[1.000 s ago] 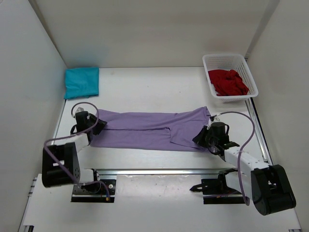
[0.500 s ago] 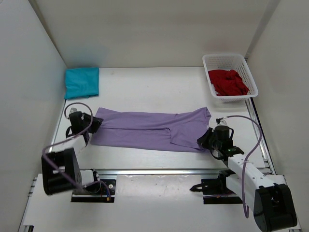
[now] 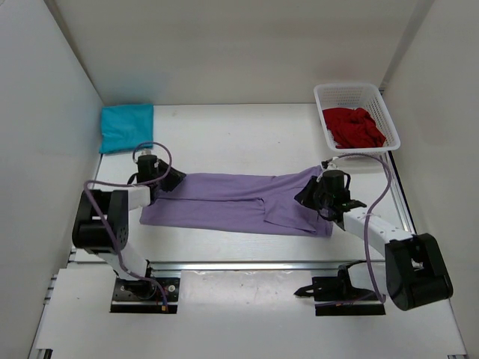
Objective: Fold and stack the t-shirts
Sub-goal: Fold the other side of the tshirt into a rectangle
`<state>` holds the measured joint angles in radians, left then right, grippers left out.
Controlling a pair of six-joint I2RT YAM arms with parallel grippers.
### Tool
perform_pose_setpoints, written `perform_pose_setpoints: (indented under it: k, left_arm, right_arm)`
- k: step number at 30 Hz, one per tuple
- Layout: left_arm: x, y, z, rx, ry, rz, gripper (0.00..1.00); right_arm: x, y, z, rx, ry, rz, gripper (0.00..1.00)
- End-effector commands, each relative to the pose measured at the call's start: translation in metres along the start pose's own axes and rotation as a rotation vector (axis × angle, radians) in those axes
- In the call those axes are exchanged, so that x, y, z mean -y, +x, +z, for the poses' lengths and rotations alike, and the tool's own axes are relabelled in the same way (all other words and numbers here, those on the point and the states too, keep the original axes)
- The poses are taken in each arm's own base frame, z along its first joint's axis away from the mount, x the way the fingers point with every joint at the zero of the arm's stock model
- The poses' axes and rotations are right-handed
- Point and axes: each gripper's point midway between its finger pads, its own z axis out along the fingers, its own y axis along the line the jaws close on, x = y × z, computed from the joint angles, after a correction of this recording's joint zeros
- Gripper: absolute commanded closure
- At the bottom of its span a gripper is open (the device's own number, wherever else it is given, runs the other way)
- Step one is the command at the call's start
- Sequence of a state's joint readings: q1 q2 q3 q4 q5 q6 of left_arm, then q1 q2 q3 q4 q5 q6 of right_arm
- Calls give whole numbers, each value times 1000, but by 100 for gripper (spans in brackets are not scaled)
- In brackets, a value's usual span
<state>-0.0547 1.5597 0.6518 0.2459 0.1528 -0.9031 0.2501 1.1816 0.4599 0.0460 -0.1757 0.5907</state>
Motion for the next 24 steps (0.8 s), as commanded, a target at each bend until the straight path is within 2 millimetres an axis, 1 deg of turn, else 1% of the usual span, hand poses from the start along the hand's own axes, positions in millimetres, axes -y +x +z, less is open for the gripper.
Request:
perform_pose_setpoints:
  k: [1,2,3,5,6,8,10,12,13,14,15,16,17,19,20,21,23,24]
  left_arm:
    - [2,-10,12,-30,46,-79,63]
    - [-11,-21,14,-11,21,-110,63]
    - [-20,-22,16,-5,3,-124,62]
    - [-38,-33,17,20,-31,-157,62]
    - [-47,-35,17,25,-42,-182,62]
    - [-55,-42,14,49,-36,-232,62]
    - [-62,-46,12,65,-32,-266,63]
    - [-63,-57,8,89,-23,-306,63]
    - [-60,-64,3,111,-2,-312,63]
    - [-47,-71,-2,129,46,-317,63]
    - [-41,-70,-5,130,62,-316,63]
    - [-27,-75,-12,144,96,-298,63]
    - [-15,-74,-12,142,117,-273,62]
    - [21,-73,-27,154,180,-201,61]
    - [32,-75,-37,176,201,-170,61]
    - [47,-63,-38,161,222,-133,62]
    - [74,-41,-51,133,277,-56,59]
    - [87,-21,-52,93,300,-9,60]
  right_arm:
    - [-4,-14,8,36,-26,-18,100]
    - [-1,-11,7,40,-18,-15,100]
    - [9,-1,5,29,2,3,100]
    - [29,18,2,6,51,27,100]
    - [34,23,0,3,64,31,100]
    - [55,41,-5,-24,115,62,100]
    - [70,41,-9,-15,149,103,100]
    - [80,41,-15,-7,182,122,100]
    - [79,35,-17,12,180,109,100]
    - [77,30,-18,27,176,107,100]
    - [72,27,-20,34,163,102,100]
    - [59,16,-20,55,125,81,100]
    - [47,4,-21,68,101,62,100]
    - [22,-4,-21,69,84,-11,100]
    - [3,-15,-21,90,49,-55,99]
    - [-3,-21,-18,100,54,-69,98]
    - [-11,-22,-8,86,45,-97,98]
    - [-13,-27,2,82,41,-83,99]
